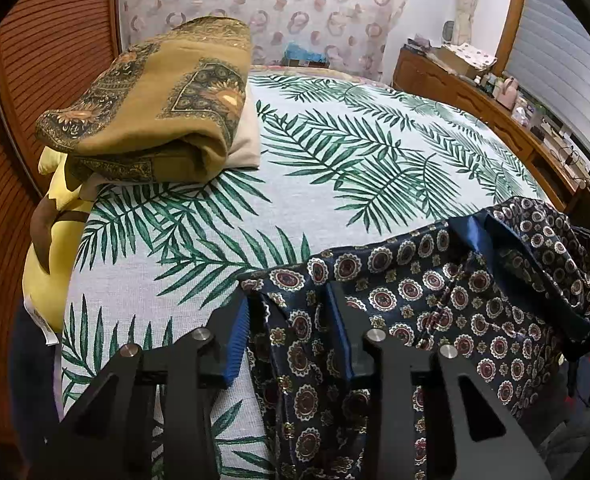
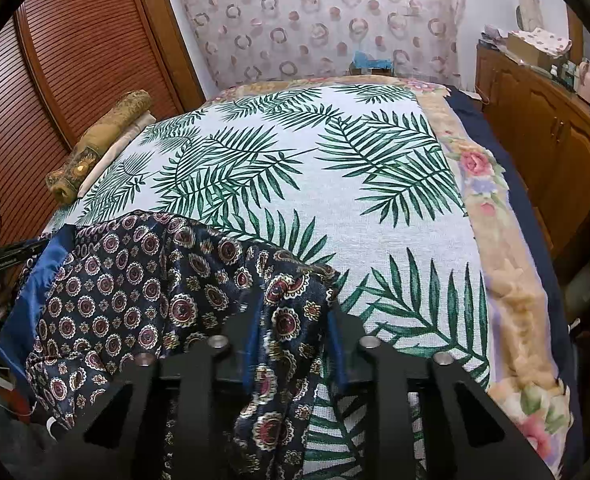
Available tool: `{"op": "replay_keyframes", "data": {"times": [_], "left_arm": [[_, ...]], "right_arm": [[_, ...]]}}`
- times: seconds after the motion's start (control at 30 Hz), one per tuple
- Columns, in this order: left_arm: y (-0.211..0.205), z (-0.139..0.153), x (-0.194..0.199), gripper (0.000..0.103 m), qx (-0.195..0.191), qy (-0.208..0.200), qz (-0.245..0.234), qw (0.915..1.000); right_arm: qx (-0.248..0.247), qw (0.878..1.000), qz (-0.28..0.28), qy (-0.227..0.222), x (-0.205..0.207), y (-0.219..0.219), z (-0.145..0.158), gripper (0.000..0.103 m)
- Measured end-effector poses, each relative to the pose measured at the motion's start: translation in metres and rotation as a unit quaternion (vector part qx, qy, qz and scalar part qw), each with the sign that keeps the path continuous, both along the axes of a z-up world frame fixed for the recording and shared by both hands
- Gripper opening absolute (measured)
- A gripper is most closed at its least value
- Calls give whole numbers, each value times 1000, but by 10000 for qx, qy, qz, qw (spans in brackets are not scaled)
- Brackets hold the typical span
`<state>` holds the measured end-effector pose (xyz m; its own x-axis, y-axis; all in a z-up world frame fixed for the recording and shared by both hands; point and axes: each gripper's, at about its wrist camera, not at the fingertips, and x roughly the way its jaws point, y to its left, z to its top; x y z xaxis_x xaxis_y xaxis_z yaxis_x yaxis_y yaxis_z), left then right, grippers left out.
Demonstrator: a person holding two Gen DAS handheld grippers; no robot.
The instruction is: Fold small clothes
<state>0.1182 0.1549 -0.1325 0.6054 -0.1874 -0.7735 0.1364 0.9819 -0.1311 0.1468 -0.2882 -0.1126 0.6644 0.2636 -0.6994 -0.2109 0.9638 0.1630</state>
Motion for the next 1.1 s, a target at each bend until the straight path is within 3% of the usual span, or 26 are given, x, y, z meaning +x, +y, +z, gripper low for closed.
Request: {"op": "replay_keyframes", "data": {"times": [0.07, 0.1, 0.13, 0.37, 0.53, 0.63, 0.83, 1.1], "left_arm": [[0, 0, -1, 27, -12, -19, -21, 10000], [0, 0, -2, 15, -63, -14, -49, 10000], [-1, 1, -3, 10, -140, -10, -90, 9999], [-5, 38, -35, 7, -258, -577, -137, 9979], [1, 84, -63, 7, -490, -1177, -129, 9918], [5, 119, -79, 6, -547, -1647, -92, 9848], [13, 196, -109, 6, -517, -2649, -46, 9629], [18, 273, -123, 6, -362, -3480, -51, 9368]], "right_arm": [[12, 10000, 16, -23, -1, 0, 0, 14], [15, 10000, 35, -43, -3, 1, 0, 12], [13, 10000, 51, -75, -4, 2, 1, 10], [221, 9989, 151, -393, -29, 1, 17, 6], [428, 9946, 125, -932, -61, -12, 55, 5], [446, 9898, 74, -1351, -84, -19, 86, 5], [231, 9733, 150, -2278, -128, -24, 159, 5], [-191, 9429, 390, -3303, -175, -20, 248, 5]]}}
